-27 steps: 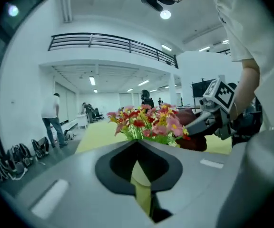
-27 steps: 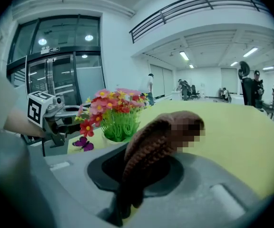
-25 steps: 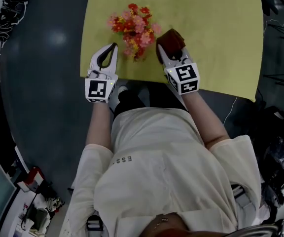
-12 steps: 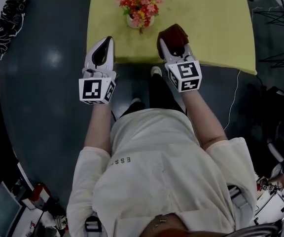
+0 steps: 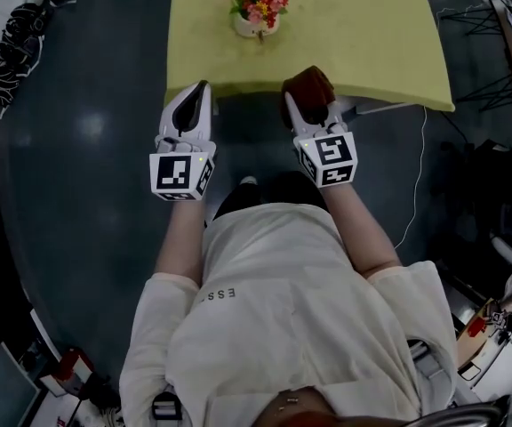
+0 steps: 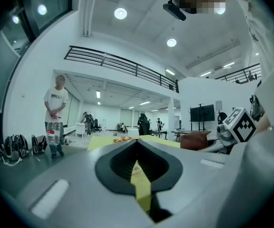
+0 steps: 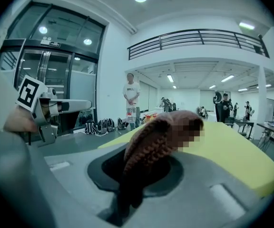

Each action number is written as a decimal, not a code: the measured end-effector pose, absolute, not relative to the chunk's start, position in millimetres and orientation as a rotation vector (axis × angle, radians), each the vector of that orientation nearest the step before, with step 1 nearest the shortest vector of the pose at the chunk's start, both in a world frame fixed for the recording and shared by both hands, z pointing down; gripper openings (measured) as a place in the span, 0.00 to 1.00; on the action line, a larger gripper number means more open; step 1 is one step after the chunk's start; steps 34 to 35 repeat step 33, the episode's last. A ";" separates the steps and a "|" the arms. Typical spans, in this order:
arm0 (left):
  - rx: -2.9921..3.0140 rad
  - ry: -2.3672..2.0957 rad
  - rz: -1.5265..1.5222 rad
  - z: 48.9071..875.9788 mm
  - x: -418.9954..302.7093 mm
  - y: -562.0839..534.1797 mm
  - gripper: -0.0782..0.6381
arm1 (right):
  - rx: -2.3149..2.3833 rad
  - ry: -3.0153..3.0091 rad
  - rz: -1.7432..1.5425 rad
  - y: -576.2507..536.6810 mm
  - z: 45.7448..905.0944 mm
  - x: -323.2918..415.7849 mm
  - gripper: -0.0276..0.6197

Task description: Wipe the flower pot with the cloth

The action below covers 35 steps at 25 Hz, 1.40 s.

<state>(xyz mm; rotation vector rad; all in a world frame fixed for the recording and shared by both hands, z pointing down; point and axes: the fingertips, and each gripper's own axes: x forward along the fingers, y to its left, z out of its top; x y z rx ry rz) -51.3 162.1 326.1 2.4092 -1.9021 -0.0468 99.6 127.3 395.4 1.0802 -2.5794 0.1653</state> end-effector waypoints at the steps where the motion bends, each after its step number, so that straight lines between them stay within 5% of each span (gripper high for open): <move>1: 2.411 -1.898 -0.051 324.0 -48.8 166.5 0.13 | 1.082 -2.577 0.168 132.6 394.9 101.9 0.12; 35: 2.453 -1.931 -0.064 304.0 -42.8 223.3 0.13 | 1.053 -2.585 0.107 191.6 383.6 106.7 0.12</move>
